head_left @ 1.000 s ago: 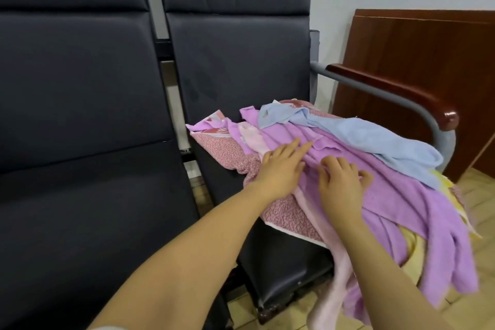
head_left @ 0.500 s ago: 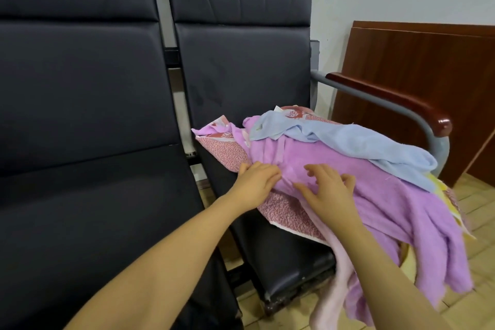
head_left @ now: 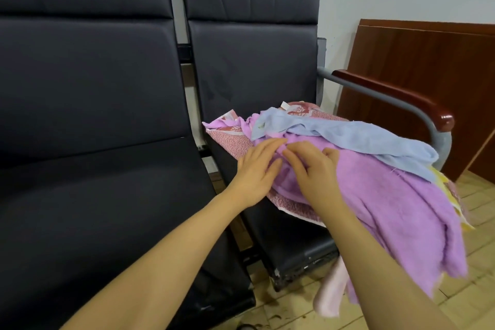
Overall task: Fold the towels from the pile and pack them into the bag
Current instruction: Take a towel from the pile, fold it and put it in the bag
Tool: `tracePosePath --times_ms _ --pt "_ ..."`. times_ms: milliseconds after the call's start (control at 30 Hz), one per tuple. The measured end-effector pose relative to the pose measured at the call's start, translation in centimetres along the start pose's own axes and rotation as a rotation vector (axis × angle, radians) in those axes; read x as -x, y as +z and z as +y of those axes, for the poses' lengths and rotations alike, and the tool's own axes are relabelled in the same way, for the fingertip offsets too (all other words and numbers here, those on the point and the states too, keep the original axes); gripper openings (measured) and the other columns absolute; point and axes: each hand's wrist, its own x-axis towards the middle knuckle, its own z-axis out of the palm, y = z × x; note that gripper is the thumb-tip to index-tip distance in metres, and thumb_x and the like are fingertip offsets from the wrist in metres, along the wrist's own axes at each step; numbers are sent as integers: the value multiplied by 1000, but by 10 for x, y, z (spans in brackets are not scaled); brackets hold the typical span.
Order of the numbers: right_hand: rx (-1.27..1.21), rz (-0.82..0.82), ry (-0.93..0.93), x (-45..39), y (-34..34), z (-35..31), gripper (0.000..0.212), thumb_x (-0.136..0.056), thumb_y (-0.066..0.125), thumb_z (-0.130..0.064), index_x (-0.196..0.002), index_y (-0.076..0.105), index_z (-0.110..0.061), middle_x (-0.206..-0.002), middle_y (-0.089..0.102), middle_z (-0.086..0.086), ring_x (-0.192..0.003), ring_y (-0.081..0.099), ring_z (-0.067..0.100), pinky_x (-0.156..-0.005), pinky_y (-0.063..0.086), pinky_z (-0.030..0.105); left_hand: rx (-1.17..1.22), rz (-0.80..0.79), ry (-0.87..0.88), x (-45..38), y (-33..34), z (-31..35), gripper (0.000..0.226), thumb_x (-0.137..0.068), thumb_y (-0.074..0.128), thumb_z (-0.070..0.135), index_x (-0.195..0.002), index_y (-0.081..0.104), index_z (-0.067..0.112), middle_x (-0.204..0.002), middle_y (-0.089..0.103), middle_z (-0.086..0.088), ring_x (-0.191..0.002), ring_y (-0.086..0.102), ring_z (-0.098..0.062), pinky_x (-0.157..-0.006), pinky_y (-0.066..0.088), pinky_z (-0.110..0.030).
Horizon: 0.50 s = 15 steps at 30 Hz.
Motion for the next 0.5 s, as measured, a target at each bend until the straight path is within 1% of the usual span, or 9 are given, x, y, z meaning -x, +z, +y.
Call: tracePosePath --times_ms 67,133,200,233,300,333,400,433,500 --pt "-11 53 -20 -9 3 -8 14 -89 56 -16 -84 68 -15 -77 68 -4 -72 51 5 -71 22 34 110 51 -34 -3 -13 6 42 -98 26 43 -130 51 30 -132 45 16 -129 34 -13 -107 20 -33" --pt "-7 74 -50 -14 7 -13 18 -90 52 -22 -85 68 -15 -80 69 -3 -76 49 5 -74 22 34 118 69 -82 -1 -28 8 40 -100 25 41 -114 59 25 -110 52 17 -116 39 -13 -98 22 -32" --pt "-10 18 -30 -16 9 -20 25 -91 49 -32 -90 67 -16 -82 68 -5 -76 48 5 -77 20 29 39 84 -132 6 -41 6 34 -104 28 30 -101 61 19 -95 51 13 -106 40 -12 -87 20 -29" --pt "-10 -56 7 -16 10 -24 31 -91 46 -41 -95 67 -18 -85 67 -7 -76 48 4 -79 16 26 -9 112 -153 10 -49 4 34 -104 30 26 -96 61 17 -90 50 12 -103 40 -12 -85 20 -29" --pt "-4 -237 77 -9 12 -31 41 -88 44 -54 -105 65 -23 -92 65 -11 -83 51 7 -80 12 24 -88 167 -203 21 -67 -2 32 -104 30 24 -96 59 14 -87 48 11 -101 38 -12 -84 21 -30" --pt "-2 -307 87 -5 13 -33 40 -88 47 -54 -108 65 -23 -97 65 -11 -88 54 10 -81 11 25 -118 187 -228 27 -77 -6 31 -104 30 24 -97 57 13 -88 47 12 -102 37 -12 -84 21 -29" --pt "-41 -375 90 2 20 -39 30 -92 53 -43 -106 67 -20 -100 68 -8 -96 58 16 -81 12 26 -187 206 -251 40 -98 -16 23 -104 31 24 -94 52 20 -93 46 13 -102 35 -12 -82 18 -28" --pt "-97 -379 95 4 23 -46 28 -93 53 -39 -102 69 -18 -98 69 -6 -94 60 19 -80 13 26 -249 203 -242 47 -110 -19 21 -104 32 24 -95 51 23 -96 47 13 -103 35 -12 -82 18 -28" --pt "-172 -374 60 3 33 -67 33 -90 47 -37 -93 70 -14 -88 70 -2 -81 62 24 -75 14 27 -425 201 -213 62 -132 -30 22 -103 33 27 -101 55 23 -103 51 10 -108 38 -15 -87 23 -32"
